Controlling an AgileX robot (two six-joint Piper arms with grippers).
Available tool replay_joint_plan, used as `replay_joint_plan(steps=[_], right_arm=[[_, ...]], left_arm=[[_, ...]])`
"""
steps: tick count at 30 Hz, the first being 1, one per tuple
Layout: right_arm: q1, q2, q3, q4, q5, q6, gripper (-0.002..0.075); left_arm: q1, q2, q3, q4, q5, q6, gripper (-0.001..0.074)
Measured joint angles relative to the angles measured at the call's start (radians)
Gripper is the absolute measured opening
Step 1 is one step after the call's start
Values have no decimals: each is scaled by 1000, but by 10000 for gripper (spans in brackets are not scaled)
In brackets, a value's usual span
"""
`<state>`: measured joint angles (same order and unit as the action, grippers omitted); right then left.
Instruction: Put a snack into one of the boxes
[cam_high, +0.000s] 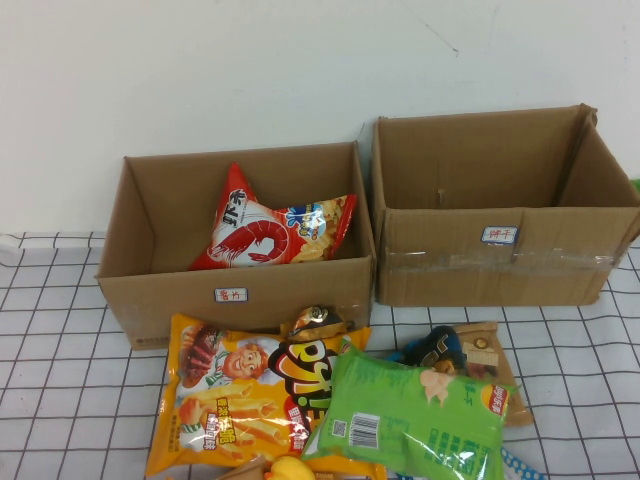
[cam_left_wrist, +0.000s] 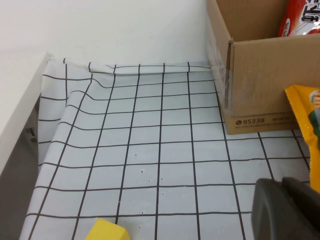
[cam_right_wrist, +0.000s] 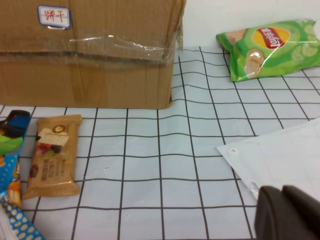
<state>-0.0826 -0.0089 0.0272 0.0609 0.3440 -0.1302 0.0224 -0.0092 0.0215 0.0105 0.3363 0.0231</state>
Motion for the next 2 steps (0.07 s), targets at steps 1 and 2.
replay_joint_plan(steps=[1, 2], right_arm=[[0, 0, 0, 0, 0, 0, -1], [0, 0, 0, 0, 0, 0, -1]], left_arm=[[0, 0, 0, 0, 0, 0, -3], [0, 0, 0, 0, 0, 0, -3]])
